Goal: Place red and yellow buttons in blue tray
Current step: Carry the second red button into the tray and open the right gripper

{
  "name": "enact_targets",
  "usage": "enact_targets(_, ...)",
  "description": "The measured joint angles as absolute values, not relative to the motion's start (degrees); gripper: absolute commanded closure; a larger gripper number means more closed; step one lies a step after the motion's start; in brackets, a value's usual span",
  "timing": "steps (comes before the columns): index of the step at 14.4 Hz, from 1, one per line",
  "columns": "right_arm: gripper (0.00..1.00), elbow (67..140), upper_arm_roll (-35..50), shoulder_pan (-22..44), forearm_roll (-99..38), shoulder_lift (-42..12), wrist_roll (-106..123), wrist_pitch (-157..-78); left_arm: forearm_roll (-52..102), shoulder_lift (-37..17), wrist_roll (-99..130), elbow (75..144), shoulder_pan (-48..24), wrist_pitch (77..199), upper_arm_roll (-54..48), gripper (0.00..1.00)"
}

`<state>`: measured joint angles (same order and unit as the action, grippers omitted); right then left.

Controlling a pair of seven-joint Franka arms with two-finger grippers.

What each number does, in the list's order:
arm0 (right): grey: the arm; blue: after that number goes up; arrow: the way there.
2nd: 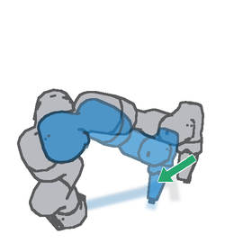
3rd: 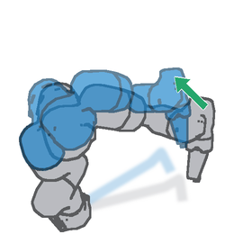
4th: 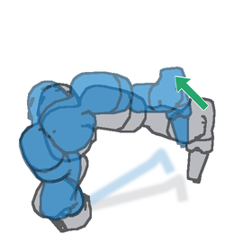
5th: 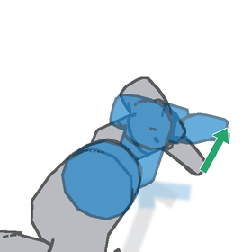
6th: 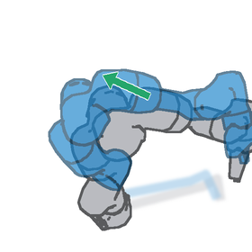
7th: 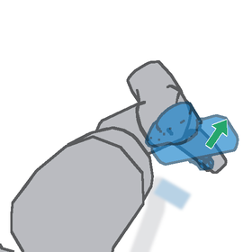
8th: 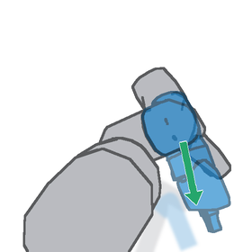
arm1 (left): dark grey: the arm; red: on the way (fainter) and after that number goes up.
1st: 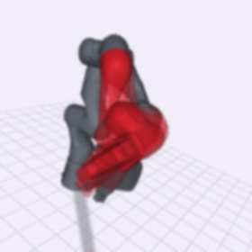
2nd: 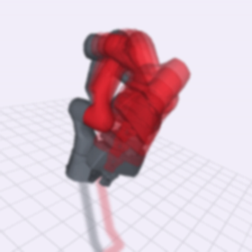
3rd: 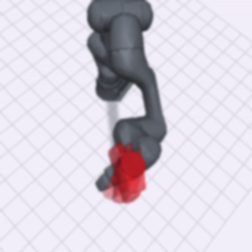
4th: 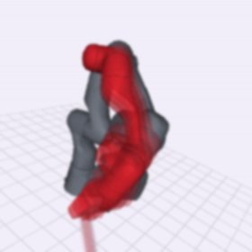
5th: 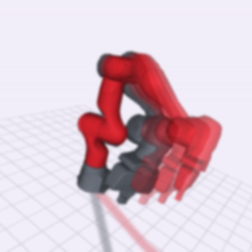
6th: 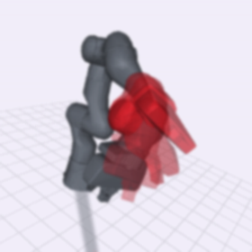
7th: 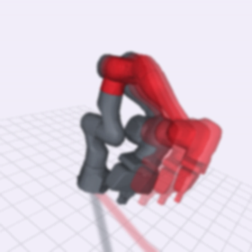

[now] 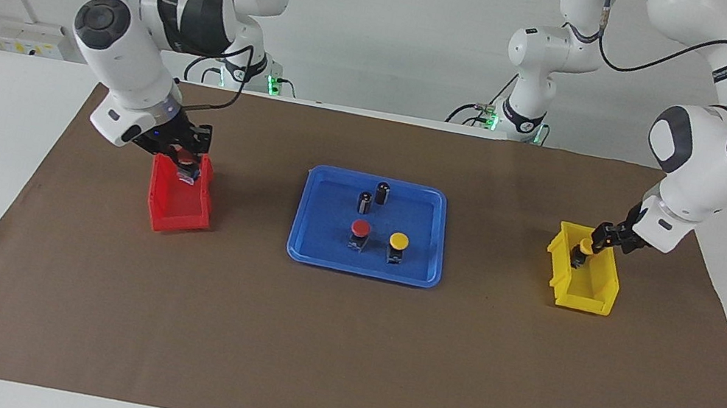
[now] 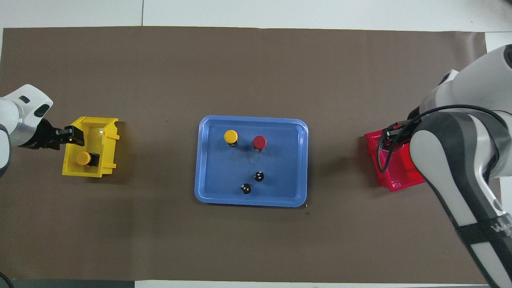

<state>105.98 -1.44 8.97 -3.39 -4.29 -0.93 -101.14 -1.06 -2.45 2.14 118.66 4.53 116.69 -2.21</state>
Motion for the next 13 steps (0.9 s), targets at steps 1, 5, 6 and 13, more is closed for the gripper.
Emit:
enact_targets(1,0.84,104.78,-1.29,12.11,-3.57,-5.35,-6.45,-102.38,-1.06,-2.46,2.15,119.59,4.54,117.67,-2.21,0.32)
enact_targets(5,0.83,104.72,-0.99,23.35,-6.69,-9.02,-25.75,-114.03,-1.06,-2.41,2.96,121.33,4.63,118.52,-2.23,0.32)
enact_targets(6,0.83,104.83,-1.02,24.71,-7.74,-10.18,-27.64,-116.29,-1.06,-2.37,3.19,121.68,4.63,118.54,-2.26,0.32)
enact_targets(13,0.81,107.22,-1.42,27.36,-8.39,-14.79,-30.09,-123.16,-1.06,-1.37,4.14,124.9,4.63,120.51,-2.6,0.38)
